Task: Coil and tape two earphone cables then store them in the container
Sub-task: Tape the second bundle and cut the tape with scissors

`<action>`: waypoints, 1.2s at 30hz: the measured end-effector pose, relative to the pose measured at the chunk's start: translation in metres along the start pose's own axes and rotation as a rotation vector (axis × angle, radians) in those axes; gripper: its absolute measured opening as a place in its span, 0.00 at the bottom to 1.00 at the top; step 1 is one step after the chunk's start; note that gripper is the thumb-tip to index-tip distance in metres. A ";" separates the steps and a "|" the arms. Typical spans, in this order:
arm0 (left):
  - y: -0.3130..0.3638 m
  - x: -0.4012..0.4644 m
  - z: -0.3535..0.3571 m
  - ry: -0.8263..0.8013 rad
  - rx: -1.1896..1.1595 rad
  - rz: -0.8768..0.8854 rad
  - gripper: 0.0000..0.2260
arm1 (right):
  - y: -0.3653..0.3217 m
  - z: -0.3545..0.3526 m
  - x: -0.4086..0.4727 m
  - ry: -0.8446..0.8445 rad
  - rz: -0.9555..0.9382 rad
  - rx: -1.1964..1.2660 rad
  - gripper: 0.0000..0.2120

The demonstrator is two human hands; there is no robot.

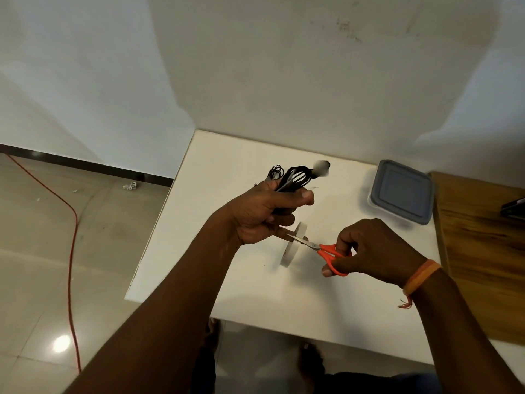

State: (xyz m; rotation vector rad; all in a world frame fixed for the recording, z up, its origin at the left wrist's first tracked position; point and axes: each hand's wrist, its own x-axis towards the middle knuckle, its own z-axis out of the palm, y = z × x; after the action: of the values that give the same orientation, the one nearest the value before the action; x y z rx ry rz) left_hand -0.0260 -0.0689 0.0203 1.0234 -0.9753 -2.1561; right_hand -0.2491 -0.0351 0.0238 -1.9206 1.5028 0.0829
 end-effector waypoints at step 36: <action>-0.015 0.017 0.014 0.250 -0.174 -0.083 0.05 | 0.115 0.020 -0.006 0.215 0.826 0.154 0.27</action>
State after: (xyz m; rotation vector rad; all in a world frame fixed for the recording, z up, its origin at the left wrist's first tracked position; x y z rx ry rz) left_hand -0.0494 -0.0675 0.0081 1.2292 -0.6282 -2.0739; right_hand -0.3445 -0.0301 -0.0427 -1.1110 2.2868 0.1231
